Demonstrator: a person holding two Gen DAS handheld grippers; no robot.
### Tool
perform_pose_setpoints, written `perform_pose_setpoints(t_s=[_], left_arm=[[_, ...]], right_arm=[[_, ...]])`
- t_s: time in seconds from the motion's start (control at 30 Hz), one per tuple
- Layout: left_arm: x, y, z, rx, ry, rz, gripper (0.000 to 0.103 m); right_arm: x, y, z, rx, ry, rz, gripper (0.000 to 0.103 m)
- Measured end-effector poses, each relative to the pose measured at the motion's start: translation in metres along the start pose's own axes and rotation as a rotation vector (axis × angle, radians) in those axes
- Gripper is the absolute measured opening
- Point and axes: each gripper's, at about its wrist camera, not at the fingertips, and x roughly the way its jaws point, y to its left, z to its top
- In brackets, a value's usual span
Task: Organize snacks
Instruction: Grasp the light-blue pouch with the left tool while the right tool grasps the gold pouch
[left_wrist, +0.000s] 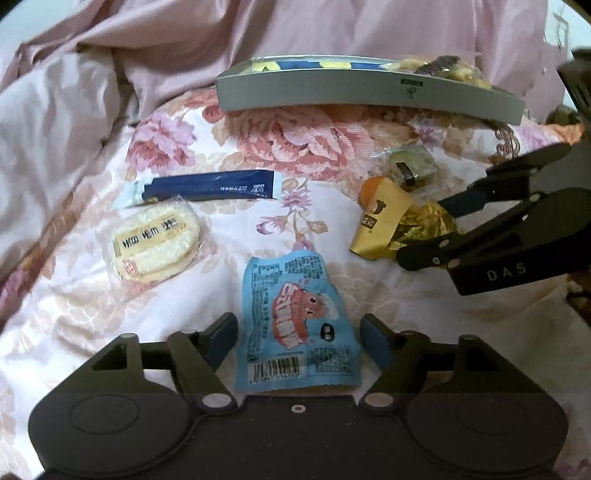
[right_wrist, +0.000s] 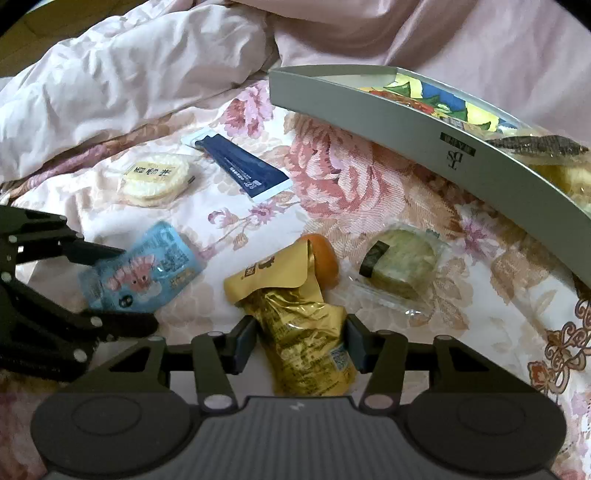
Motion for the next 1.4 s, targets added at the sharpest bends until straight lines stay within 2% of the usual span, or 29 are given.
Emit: perform_pose_setpoints(t_s=[0.2, 0.3, 0.6, 1.0, 1.4], left_arm=[[-0.001, 0.001, -0.002, 0.006, -0.015, -0.003, 0.077], [-0.003, -0.001, -0.004, 0.012, -0.027, -0.017, 0.068], [-0.005, -0.001, -0.009, -0.015, -0.080, -0.023, 0.061], [-0.007, 0.003, -0.014, -0.064, -0.125, -0.039, 0.059], [-0.010, 0.004, -0.017, -0.087, -0.160, -0.045, 0.058]], right_arm=[[0.003, 0.012, -0.003, -0.076, -0.016, -0.038, 0.063], [0.004, 0.014, -0.003, -0.082, -0.021, -0.044, 0.064], [0.003, 0.026, -0.005, -0.140, -0.044, -0.075, 0.054], [0.001, 0.066, -0.018, -0.441, -0.131, -0.225, 0.048], [0.001, 0.073, -0.022, -0.509, -0.183, -0.264, 0.045]])
